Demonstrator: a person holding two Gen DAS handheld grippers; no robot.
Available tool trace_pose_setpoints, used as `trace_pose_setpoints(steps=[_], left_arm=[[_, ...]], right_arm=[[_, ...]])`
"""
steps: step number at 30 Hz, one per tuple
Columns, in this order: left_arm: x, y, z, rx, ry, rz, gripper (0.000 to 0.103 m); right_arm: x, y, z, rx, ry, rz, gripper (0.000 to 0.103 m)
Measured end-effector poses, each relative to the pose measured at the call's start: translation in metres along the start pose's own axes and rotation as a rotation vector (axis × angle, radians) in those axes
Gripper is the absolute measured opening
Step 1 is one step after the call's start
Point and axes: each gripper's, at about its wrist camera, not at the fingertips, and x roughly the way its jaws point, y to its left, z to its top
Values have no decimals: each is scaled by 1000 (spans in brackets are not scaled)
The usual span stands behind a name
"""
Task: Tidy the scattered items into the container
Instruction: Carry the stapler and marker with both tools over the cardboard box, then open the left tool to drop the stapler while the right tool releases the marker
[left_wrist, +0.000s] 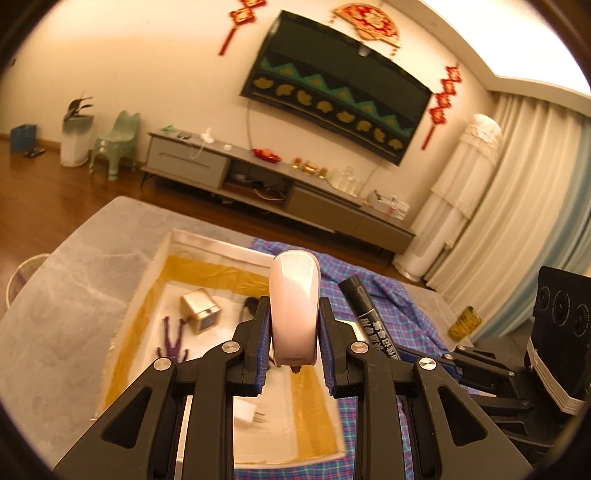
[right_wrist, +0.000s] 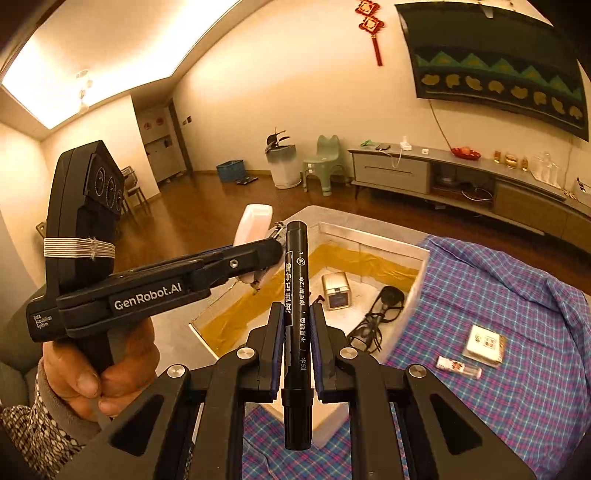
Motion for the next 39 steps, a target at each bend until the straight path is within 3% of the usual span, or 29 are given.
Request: trace_pose_setpoints(steps=[12, 15, 22, 30, 36, 39], left_arm=[[18, 50, -3, -104, 61, 133, 24], [25, 54, -5, -73, 83, 182, 24], [46, 56, -13, 15, 161, 198, 24], [66, 50, -27, 121, 241, 268, 24], [71, 57, -30, 112, 277, 287, 26], [71, 63, -29, 78, 283, 299, 38]], right_arm=[[73, -20, 23, 62, 124, 35, 15], [97, -31, 25, 109, 175, 37, 15], [151, -60, 36, 269, 285, 37, 15], [202, -89, 35, 410, 383, -45, 15], [223, -92, 33, 410, 419, -102, 16], [227, -97, 31, 422, 427, -107, 21]])
